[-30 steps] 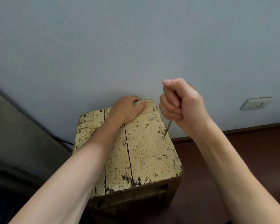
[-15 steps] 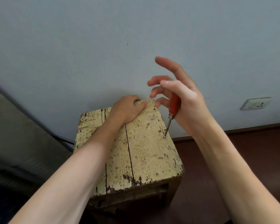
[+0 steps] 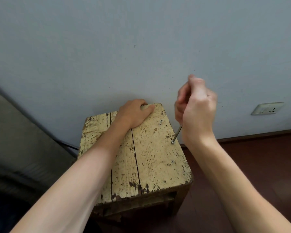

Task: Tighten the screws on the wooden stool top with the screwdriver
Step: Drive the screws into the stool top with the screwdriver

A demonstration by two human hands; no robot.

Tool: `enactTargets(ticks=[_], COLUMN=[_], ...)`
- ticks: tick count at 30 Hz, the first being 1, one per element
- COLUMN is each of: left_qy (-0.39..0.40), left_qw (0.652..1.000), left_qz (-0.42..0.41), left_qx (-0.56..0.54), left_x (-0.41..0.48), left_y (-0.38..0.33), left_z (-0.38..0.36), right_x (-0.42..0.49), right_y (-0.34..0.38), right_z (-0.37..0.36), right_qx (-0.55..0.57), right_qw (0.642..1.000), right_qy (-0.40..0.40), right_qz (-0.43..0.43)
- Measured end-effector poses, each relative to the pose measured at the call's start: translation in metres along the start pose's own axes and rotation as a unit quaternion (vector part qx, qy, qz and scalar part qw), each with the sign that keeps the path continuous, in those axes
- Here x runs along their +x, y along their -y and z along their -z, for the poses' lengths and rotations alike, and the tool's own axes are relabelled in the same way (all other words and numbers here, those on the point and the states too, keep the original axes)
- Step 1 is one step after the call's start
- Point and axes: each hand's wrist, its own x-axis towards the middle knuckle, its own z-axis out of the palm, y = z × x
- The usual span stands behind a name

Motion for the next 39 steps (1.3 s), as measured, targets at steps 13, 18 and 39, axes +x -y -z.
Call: enactTargets(ticks=[13, 18, 39], left_qy=[0.022, -0.003, 0.021], left_qw=[1.0, 1.0, 1.0], left_qz=[-0.008, -0.003, -0.01], left_qx=[-0.014, 0.0, -0.001], left_x=[-0.001, -0.001, -0.005], left_y=[0.0, -0.002, -0.005], left_z=[0.002, 0.001, 0.005], right_x=[0.018, 0.013, 0.016], right_y=[0.014, 0.012, 0.013], right_z=[0.025, 0.02, 0.021], right_qx=[-0.063, 0.001, -0.018], right_qw=[0.943, 0.949, 0.946], right_qy=[0.322, 0.306, 0.313], right_qz=[-0.051, -0.081, -0.081])
